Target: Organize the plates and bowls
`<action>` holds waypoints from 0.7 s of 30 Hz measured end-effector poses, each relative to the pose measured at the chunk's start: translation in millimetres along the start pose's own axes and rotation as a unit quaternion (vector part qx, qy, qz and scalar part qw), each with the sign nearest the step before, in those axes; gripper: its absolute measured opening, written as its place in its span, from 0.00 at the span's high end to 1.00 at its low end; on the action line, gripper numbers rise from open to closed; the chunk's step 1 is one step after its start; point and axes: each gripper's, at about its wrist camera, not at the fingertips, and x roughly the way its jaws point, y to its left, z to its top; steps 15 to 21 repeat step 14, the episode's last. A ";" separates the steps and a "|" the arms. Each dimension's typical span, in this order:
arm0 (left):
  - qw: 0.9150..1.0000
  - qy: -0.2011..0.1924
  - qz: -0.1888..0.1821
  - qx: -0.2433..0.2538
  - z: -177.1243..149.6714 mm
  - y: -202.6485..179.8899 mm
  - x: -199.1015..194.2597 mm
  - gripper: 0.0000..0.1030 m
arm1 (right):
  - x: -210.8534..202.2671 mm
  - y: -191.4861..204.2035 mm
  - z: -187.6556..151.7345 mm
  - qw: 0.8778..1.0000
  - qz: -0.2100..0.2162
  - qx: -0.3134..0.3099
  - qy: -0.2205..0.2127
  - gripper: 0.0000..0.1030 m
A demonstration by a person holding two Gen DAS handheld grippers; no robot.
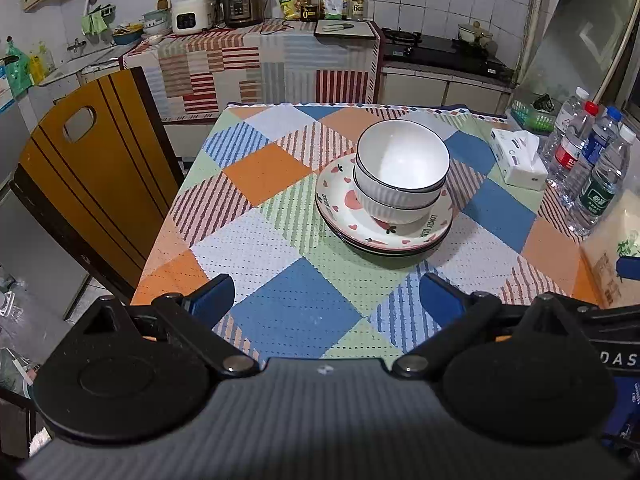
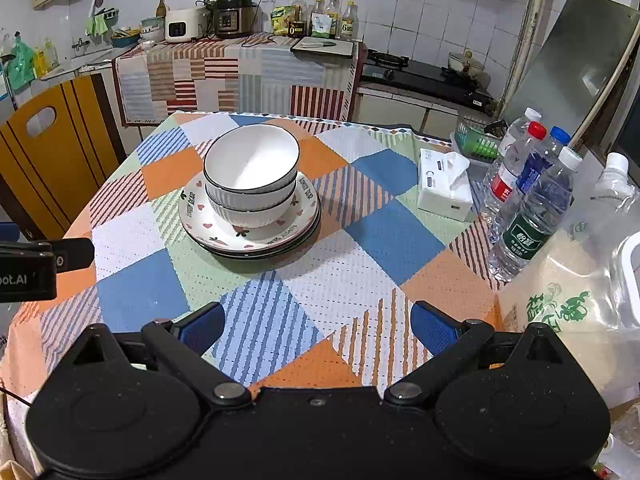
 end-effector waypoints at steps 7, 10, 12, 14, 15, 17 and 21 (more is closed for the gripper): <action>1.000 -0.006 -0.003 0.010 -1.4 -3.2 -3.2 0.03 | 1.5 0.7 -2.2 1.000 -0.011 -0.003 0.001 0.02; 1.000 -0.005 -0.001 0.011 -1.6 -3.5 -3.4 0.03 | 2.2 0.5 -2.8 1.000 -0.010 -0.002 0.003 0.02; 1.000 -0.005 0.001 0.011 -2.3 -3.4 -3.6 0.03 | 1.4 0.8 -3.2 1.000 -0.011 -0.003 0.002 0.02; 1.000 -0.004 0.002 0.011 -2.3 -2.4 -3.6 0.03 | 1.6 0.6 -3.1 1.000 -0.011 -0.003 0.001 0.02; 1.000 -0.004 0.002 0.011 -2.3 -2.4 -3.6 0.03 | 1.6 0.6 -3.1 1.000 -0.011 -0.003 0.001 0.02; 1.000 -0.004 0.002 0.011 -2.3 -2.4 -3.6 0.03 | 1.6 0.6 -3.1 1.000 -0.011 -0.003 0.001 0.02; 1.000 -0.004 0.002 0.011 -2.3 -2.4 -3.6 0.03 | 1.6 0.6 -3.1 1.000 -0.011 -0.003 0.001 0.02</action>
